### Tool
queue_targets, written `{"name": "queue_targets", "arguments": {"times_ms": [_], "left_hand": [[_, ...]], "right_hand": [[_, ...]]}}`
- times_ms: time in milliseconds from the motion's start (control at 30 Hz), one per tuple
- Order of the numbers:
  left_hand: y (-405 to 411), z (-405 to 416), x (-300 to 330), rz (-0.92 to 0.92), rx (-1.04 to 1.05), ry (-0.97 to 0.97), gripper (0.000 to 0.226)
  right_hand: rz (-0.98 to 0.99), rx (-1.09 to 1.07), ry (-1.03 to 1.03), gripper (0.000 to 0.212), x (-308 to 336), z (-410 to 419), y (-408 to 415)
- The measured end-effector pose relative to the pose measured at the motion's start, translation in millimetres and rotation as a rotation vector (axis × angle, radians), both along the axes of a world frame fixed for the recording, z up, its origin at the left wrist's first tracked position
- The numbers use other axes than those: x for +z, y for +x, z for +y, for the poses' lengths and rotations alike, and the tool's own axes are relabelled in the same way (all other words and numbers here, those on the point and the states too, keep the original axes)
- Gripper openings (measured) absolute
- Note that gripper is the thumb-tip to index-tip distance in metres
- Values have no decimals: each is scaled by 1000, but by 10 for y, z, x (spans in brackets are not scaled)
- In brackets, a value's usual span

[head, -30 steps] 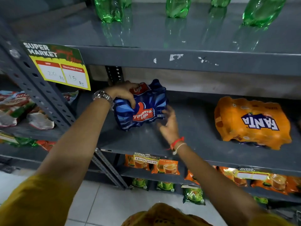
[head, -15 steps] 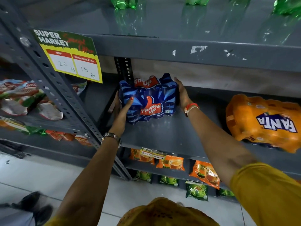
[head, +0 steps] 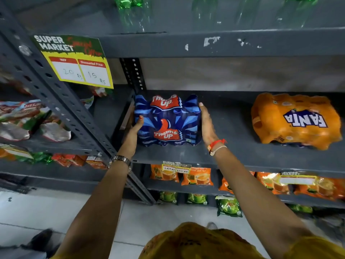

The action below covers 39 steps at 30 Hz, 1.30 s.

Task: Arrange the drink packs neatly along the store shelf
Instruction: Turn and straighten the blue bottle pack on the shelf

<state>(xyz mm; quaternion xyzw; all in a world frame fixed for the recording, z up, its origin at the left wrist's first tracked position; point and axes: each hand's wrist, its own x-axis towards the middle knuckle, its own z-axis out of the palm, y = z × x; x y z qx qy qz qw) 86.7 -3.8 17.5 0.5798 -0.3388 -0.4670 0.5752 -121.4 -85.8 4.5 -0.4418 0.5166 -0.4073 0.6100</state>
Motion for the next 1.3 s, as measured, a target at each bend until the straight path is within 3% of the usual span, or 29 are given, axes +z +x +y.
{"name": "queue_targets", "arguments": {"times_ms": [100, 233, 533, 700, 1100, 1200, 1300], "left_hand": [[-31, 78, 43, -4, 23, -12, 15], [-49, 223, 52, -88, 22, -58, 44], [-83, 348, 61, -51, -3, -69, 32], [-151, 331, 43, -44, 75, -80, 14], [-143, 429, -2, -101, 67, -43, 18], [-140, 423, 8, -46, 123, -28, 41], [-247, 447, 0, 11, 228, -59, 45]], "right_hand": [[-13, -14, 8, 91, -16, 124, -24], [-44, -29, 1, 92, 39, 330, -33], [-12, -62, 12, 94, -23, 478, -18], [21, -53, -14, 96, 19, 515, -35], [127, -51, -72, 77, -79, 567, -56], [101, -30, -96, 81, -5, 619, -70], [55, -16, -122, 78, 91, 683, -93]]}}
